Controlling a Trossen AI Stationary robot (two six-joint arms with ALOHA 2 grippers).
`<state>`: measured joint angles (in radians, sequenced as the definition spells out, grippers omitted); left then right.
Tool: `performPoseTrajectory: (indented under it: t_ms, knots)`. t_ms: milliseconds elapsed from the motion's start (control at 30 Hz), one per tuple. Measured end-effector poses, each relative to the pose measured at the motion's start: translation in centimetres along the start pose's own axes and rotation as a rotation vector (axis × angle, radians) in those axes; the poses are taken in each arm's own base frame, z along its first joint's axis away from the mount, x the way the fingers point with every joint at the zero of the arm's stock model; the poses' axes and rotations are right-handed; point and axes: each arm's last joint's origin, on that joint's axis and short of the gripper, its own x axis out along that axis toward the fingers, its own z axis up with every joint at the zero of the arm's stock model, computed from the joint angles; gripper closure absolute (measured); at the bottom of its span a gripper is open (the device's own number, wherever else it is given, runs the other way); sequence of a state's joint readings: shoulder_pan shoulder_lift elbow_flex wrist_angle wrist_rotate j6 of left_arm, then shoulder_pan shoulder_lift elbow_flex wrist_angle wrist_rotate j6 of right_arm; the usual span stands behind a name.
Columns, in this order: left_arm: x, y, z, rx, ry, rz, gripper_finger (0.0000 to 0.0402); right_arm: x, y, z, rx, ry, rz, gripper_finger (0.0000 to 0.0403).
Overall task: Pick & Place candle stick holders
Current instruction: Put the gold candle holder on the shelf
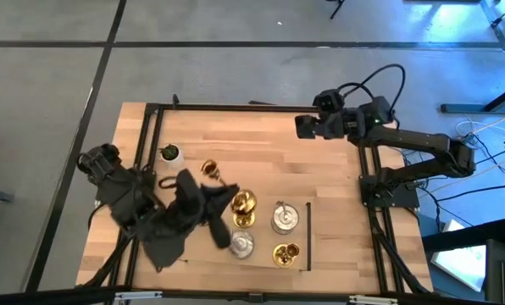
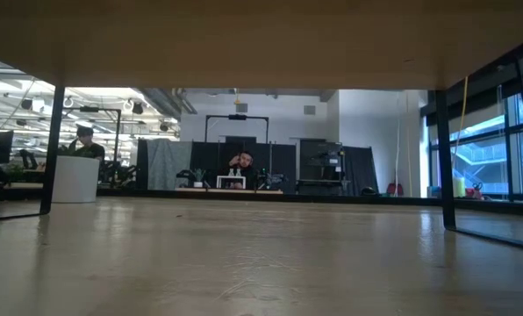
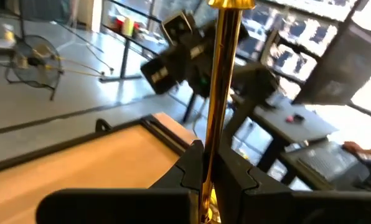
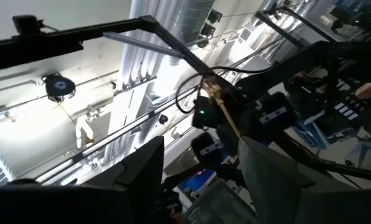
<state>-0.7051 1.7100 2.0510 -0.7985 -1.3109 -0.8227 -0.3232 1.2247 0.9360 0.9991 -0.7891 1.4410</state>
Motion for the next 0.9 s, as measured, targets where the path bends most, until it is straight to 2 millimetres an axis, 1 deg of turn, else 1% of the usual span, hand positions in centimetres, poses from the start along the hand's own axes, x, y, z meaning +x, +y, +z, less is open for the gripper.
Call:
performPoseTrajectory:
  t_ms: [133, 233, 333, 400, 500, 633, 767, 833, 900]
  knots:
    - [-2.4, 0.3, -1.2, 0.037, 0.1, -0.079, 0.039, 0.4, 0.5, -0.6, -0.01, 0.02, 0.024, 0.0192]
    - [-3.8, 0.6, -2.0, 0.045, 0.207, -0.134, 0.039, 0.8, 0.8, -1.1, -0.018, 0.038, 0.042, 0.0192]
    - [-4.9, 0.8, -2.8, 0.034, 0.272, -0.154, 0.039, 1.2, 0.9, -1.5, -0.016, 0.055, 0.054, 0.0192]
    - [-5.6, 0.7, -3.6, 0.038, 0.29, -0.153, 0.039, 1.4, 1.0, -1.8, -0.019, 0.064, 0.062, 0.0192]
    - [-6.8, 0.7, -5.1, 0.037, 0.264, -0.132, 0.039, 1.7, 1.1, -2.2, -0.027, 0.077, 0.075, 0.0192]
    - [-7.8, 0.8, -7.3, 0.015, 0.279, -0.094, 0.039, 2.1, 1.1, -2.6, -0.039, 0.079, 0.077, 0.0192]
    - [-7.9, 1.0, -9.7, 0.001, 0.308, -0.026, 0.039, 2.0, 0.7, -2.8, -0.061, 0.039, -0.016, 0.0196]
    - [-8.0, 1.2, -10.6, -0.007, 0.319, 0.008, 0.039, 1.7, 0.6, -3.0, -0.081, 0.012, -0.124, 0.0202]
    - [-8.0, 1.0, -11.5, -0.027, 0.322, 0.028, 0.039, 1.1, 0.3, -3.2, -0.115, -0.027, -0.265, 0.0209]
